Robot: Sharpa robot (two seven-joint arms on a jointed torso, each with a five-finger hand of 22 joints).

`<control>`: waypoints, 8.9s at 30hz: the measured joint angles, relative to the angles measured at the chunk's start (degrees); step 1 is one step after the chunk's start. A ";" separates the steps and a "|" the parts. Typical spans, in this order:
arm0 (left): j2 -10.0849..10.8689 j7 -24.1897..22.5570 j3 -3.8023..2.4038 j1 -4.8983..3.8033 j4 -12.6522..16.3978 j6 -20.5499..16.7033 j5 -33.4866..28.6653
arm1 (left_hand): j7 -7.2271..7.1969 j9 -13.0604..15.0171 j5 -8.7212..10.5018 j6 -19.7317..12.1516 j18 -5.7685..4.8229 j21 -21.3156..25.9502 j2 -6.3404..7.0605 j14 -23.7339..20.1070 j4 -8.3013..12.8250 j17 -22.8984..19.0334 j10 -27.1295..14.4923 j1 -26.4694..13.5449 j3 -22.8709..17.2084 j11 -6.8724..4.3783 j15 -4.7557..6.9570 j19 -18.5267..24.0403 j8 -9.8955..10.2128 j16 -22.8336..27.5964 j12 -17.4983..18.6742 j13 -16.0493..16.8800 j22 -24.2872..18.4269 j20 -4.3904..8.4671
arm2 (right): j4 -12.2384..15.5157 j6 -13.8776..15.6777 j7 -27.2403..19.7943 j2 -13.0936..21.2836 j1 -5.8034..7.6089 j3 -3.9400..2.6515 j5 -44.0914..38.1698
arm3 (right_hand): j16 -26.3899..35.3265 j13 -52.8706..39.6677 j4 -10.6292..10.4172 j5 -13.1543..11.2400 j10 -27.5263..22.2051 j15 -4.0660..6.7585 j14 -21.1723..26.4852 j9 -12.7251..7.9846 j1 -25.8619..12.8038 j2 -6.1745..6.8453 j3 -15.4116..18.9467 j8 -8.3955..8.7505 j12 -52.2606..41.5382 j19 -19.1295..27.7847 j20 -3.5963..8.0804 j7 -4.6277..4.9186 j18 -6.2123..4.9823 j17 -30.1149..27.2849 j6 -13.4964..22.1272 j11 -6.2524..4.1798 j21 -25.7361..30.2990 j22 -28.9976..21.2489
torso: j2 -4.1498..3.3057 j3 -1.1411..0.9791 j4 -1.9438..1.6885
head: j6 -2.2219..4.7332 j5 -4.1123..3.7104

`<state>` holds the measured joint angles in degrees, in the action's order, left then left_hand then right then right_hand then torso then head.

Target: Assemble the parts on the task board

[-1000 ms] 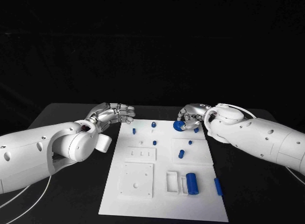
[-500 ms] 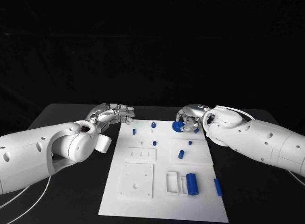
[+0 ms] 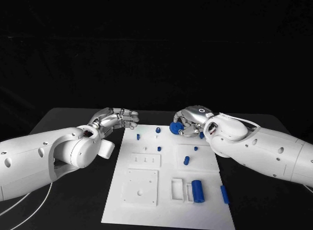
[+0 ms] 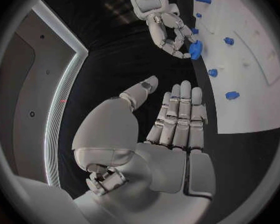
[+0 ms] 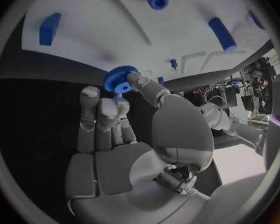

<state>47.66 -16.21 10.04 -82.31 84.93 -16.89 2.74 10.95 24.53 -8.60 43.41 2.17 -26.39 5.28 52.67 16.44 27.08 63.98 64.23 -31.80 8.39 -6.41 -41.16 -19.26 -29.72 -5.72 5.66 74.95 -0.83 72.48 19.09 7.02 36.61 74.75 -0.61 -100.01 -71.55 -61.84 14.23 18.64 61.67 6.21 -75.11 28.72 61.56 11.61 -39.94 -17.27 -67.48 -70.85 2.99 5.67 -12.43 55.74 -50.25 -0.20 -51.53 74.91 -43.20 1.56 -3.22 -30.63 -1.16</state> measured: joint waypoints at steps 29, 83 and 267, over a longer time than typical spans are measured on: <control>0.08 0.00 0.00 0.00 0.09 0.00 0.00 | 0.00 0.01 0.00 0.00 0.00 0.00 0.00 0.00 0.00 0.03 0.00 0.00 0.00 0.00 0.00 0.00 0.00 0.00 0.00 0.00 -0.02 0.00 | 0.30 1.13 3.69 -7.19 -0.28 2.13 -6.74 | 0.22 0.50 -2.19 -3.79 0.44 0.11 -0.35 0.21 0.58 1.53 -2.18 0.02 -0.17 -0.37 0.16 -0.31 0.00 0.12 -0.31 -0.01 -0.15 0.00 | -0.16 0.04 -0.13 | 0.33 0.77; -0.43 0.05 -0.01 0.00 -0.21 0.03 0.04 | 0.00 0.00 0.00 0.00 0.00 0.00 0.00 0.00 0.00 0.10 0.20 0.00 0.00 0.20 0.00 0.00 0.00 0.23 0.23 0.01 -0.01 0.00 | -3.97 -1.86 4.28 -11.32 -0.28 3.94 -7.03 | 0.71 1.26 -1.60 -2.37 0.06 -0.83 -0.21 -1.96 0.88 2.43 -2.77 4.32 -0.11 -0.18 -0.04 0.96 0.00 0.09 0.96 0.53 -0.14 -0.01 | -0.09 -0.14 0.09 | -0.17 1.74; -0.28 -0.08 0.07 0.00 -2.84 1.52 0.19 | 0.00 -0.12 0.22 0.00 -0.01 0.00 0.00 0.00 -0.16 0.27 0.20 0.00 -0.16 0.20 0.00 0.21 0.24 0.44 0.67 0.01 -0.03 -0.20 | -15.50 -13.44 -17.10 2.23 -4.12 -2.36 29.54 | 2.15 3.46 1.88 -15.53 -1.49 0.50 0.41 -1.45 0.49 -8.36 1.57 -1.66 -2.73 2.36 -0.33 0.33 0.31 2.69 1.56 0.36 0.08 -0.01 | 0.64 -1.63 2.43 | -1.79 0.69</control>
<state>47.38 -16.28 10.11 -82.31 82.09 -15.37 2.93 10.95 24.41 -8.38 43.41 2.17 -26.39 5.28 52.67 16.28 27.35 64.18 64.23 -31.95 8.59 -6.41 -40.96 -19.02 -29.28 -5.05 5.67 74.92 -1.03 56.98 5.64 -10.07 38.84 70.63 -2.97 -70.48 -69.40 -58.38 16.11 3.11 60.18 6.71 -74.70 27.28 62.06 3.25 -38.37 -18.93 -70.22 -68.49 2.67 6.00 -12.12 58.43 -48.69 0.16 -51.45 74.90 -42.56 -0.07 -0.79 -32.42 -0.47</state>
